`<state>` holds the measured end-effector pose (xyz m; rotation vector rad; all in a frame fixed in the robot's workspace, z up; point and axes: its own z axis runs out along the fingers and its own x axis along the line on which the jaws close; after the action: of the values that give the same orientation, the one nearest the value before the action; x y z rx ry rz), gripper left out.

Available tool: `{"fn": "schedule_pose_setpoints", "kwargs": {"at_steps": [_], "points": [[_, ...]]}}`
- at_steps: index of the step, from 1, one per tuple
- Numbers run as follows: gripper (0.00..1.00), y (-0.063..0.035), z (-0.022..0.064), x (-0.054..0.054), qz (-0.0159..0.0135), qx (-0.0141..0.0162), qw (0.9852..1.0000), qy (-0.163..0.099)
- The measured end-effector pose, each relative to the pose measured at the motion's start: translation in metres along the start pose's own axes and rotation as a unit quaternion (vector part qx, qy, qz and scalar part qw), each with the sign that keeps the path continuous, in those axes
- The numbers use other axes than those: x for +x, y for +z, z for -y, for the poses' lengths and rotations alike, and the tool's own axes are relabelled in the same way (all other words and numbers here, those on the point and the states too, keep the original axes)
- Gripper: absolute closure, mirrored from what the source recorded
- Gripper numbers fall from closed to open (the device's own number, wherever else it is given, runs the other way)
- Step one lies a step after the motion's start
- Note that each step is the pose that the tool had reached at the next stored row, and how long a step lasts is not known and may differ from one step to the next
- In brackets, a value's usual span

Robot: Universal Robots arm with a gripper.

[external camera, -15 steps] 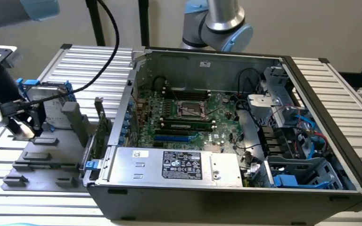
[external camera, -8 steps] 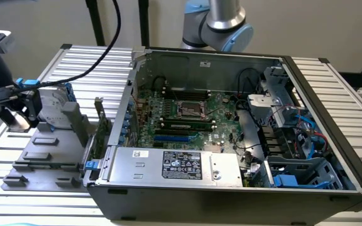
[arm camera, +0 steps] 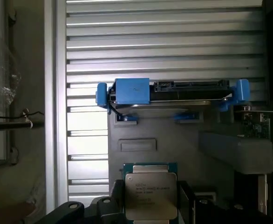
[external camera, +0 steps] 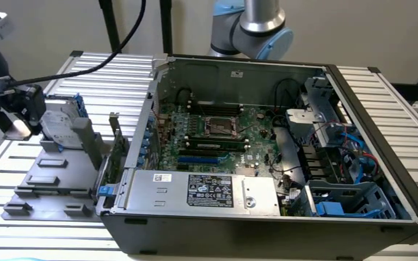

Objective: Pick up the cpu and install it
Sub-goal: 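Pick up the cpu and move it towards the insertion slot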

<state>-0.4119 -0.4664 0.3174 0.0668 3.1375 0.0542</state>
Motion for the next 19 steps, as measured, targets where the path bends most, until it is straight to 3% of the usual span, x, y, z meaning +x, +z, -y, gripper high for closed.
{"fn": "schedule_pose_setpoints", "kwargs": {"at_steps": [4,14,19], "points": [[0.45,-0.0183,-0.0011,-0.01,-0.0017,0.0,1.0,0.0],[0.45,-0.0603,-0.0045,-0.056,-0.01,0.0004,0.9999,0.0],[0.45,-0.0697,-0.0058,-0.078,-0.0115,0.0001,0.9999,0.0]]}}
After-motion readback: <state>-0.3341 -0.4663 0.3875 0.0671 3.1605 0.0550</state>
